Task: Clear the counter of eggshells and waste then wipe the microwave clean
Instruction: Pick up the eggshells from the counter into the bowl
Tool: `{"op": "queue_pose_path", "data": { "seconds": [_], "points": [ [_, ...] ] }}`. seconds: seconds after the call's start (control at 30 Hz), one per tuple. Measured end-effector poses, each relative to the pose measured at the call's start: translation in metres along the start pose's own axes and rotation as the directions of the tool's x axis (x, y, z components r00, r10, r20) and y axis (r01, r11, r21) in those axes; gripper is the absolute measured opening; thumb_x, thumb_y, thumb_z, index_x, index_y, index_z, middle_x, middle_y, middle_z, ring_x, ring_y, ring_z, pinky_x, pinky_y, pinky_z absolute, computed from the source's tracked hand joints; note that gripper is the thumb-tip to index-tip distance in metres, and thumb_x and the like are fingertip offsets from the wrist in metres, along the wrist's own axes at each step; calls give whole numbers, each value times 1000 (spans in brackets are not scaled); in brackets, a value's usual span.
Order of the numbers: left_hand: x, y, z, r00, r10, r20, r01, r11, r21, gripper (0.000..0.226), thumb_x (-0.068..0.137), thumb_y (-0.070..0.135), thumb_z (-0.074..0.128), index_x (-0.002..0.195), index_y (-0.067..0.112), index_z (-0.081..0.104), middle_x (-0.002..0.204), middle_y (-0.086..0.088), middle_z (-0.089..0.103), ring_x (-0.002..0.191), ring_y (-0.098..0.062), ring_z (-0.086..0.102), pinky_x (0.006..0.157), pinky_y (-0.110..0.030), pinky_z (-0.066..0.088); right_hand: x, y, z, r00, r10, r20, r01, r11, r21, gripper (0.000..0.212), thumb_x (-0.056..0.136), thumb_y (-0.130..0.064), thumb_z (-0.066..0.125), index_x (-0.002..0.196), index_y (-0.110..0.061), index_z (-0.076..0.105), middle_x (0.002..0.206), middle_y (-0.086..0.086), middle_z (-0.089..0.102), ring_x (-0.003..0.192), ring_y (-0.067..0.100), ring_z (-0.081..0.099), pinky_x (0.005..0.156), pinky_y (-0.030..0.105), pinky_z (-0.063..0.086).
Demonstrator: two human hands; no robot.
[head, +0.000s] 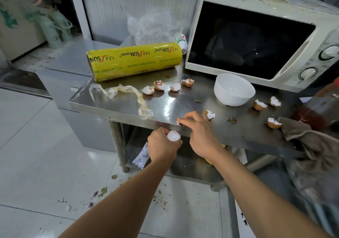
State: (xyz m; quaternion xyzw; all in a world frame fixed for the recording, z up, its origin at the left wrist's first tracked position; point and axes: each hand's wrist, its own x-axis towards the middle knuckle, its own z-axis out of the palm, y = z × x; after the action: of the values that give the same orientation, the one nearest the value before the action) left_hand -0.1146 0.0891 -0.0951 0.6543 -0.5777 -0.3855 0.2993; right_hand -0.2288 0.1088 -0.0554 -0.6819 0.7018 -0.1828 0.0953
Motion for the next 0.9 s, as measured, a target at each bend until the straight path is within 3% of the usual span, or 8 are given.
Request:
{"op": "queue_pose_path", "data": {
  "seconds": [0.13, 0.47, 0.57, 0.7, 0.77, 0.9],
  "points": [
    [1, 0, 4, 1000, -3, -24, 3, 1000, 8, 42, 66, 28, 82, 99, 11, 64, 98, -6, 67, 93, -20, 60, 82, -33, 50, -6, -1, 1, 1000, -20, 8, 20, 1000, -14, 64, 80, 17, 46, 130, -22, 54, 125, -3, 43, 116, 19, 32, 103, 28, 28],
    [0, -2, 4, 999, 35, -35, -34, 999, 24, 41, 66, 30, 83, 98, 12, 64, 94, -3, 68, 84, -15, 61, 74, -25, 49, -18, -4, -1, 999, -36, -20, 38, 995, 97, 52, 85, 15, 44, 123, -17, 61, 118, -3, 48, 113, 13, 37, 98, 20, 35],
    [-4, 0, -2, 998, 53, -16, -53, 999, 13, 40, 64, 29, 84, 96, 14, 66, 94, -1, 68, 86, -14, 62, 75, -24, 50, -19, -5, -9, 994, 27, -103, -7, 981, 193, 34, 87, 6, 51, 111, -11, 66, 111, 0, 53, 107, 10, 46, 90, 8, 32],
    [-17, 10, -13, 996, 93, -11, -93, 996, 16, 38, 63, 26, 84, 94, 14, 67, 92, 0, 68, 86, -15, 60, 78, -30, 51, -19, -6, -23, 979, 110, -170, -59, 958, 281, 5, 83, -3, 65, 80, -8, 65, 98, 3, 58, 96, 16, 55, 86, 21, 43],
    [-23, 20, -19, 994, 107, -15, -107, 994, 17, 36, 63, 23, 84, 93, 13, 67, 91, -1, 67, 88, -16, 60, 81, -36, 51, -21, -3, -33, 960, 185, -210, -112, 942, 315, 16, 81, -8, 68, 70, -10, 57, 92, 3, 57, 91, 16, 55, 79, 27, 44],
    [-31, 44, -28, 988, 152, -8, -152, 987, 48, 36, 64, 21, 83, 95, 16, 64, 94, -1, 65, 88, -16, 59, 81, -37, 51, -28, 18, -59, 928, 305, -212, -243, 930, 276, 19, 83, -17, 66, 71, -18, 51, 88, -1, 53, 83, 15, 51, 70, 21, 31]
  ]
}}
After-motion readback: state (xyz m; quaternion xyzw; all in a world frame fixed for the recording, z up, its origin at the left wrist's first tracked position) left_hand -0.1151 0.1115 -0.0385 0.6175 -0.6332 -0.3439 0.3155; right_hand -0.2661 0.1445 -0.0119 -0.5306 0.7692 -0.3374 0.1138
